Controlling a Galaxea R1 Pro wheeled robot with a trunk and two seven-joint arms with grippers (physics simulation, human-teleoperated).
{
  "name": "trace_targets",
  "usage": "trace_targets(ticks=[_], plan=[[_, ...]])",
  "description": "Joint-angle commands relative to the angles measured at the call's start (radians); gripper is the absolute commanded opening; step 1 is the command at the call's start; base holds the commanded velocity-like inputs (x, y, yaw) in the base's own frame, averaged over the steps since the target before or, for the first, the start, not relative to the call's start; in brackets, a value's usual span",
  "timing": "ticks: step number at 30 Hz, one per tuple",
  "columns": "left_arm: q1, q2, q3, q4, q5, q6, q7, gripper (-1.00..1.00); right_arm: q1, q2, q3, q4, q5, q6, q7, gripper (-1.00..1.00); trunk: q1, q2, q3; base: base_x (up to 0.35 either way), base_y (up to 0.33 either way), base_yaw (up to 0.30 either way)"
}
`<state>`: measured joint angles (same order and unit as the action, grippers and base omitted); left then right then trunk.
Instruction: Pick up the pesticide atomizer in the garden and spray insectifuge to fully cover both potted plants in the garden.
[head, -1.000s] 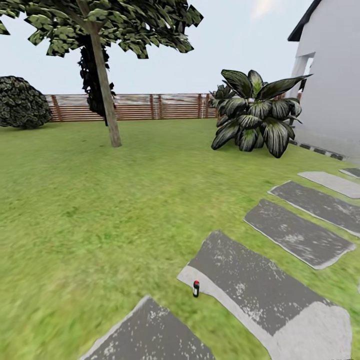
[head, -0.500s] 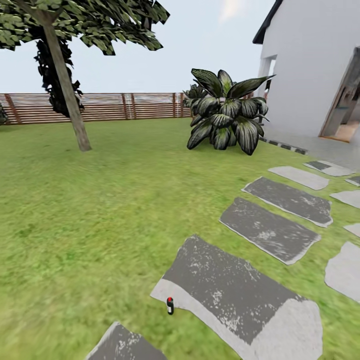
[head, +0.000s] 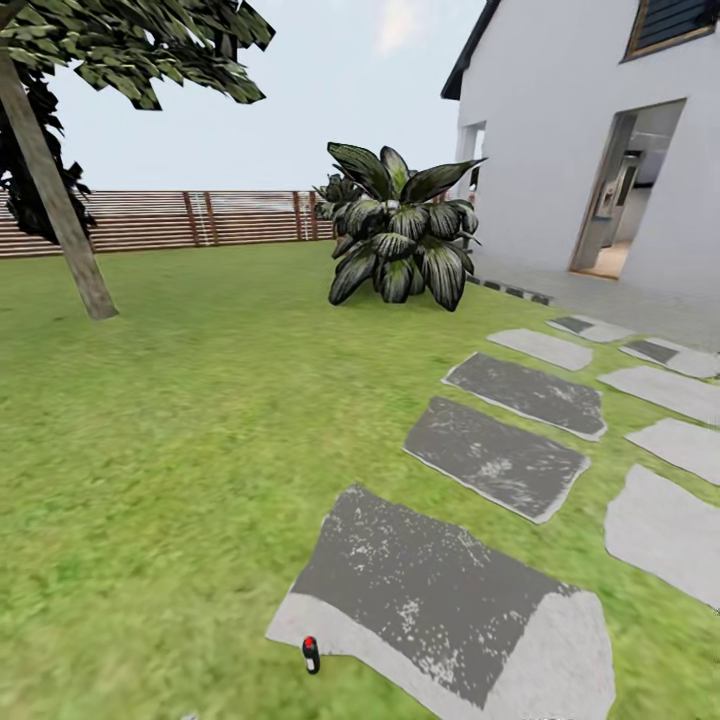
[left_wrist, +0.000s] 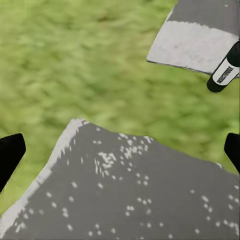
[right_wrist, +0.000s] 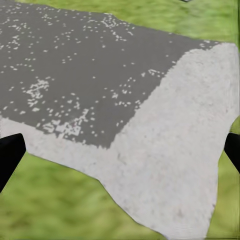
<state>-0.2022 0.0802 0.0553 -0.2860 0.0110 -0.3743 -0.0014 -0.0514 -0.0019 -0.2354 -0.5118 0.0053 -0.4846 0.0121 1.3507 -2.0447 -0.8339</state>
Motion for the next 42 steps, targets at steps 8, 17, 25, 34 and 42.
trace_targets(ticks=[8,17,25,34,42], plan=[[0.000,0.000,0.002,-0.001,0.001,-0.003,0.000,1.00,-0.001,0.000,-0.001,0.001,0.001,-0.004,-0.001,1.00,0.000,0.000,-0.001,0.116,0.324,-0.239],[0.000,0.000,0.002,-0.001,0.001,-0.003,-0.001,1.00,-0.001,0.000,-0.001,0.001,0.001,-0.005,-0.003,1.00,0.000,0.000,-0.001,0.052,0.336,-0.059],[0.000,0.000,0.002,-0.001,0.001,-0.003,-0.002,1.00,-0.001,0.000,-0.002,0.001,0.001,-0.005,-0.004,1.00,0.000,0.000,-0.001,0.002,0.338,-0.243],[0.000,0.000,0.002,-0.001,0.001,-0.003,-0.002,1.00,-0.001,0.000,-0.002,0.001,0.001,-0.005,-0.004,1.00,0.000,0.000,-0.001,0.000,0.338,-0.265],[0.000,0.000,0.002,-0.001,0.001,-0.003,-0.002,1.00,-0.001,0.000,-0.002,0.001,0.001,-0.005,-0.004,1.00,0.000,0.000,-0.001,0.000,0.338,-0.267]])
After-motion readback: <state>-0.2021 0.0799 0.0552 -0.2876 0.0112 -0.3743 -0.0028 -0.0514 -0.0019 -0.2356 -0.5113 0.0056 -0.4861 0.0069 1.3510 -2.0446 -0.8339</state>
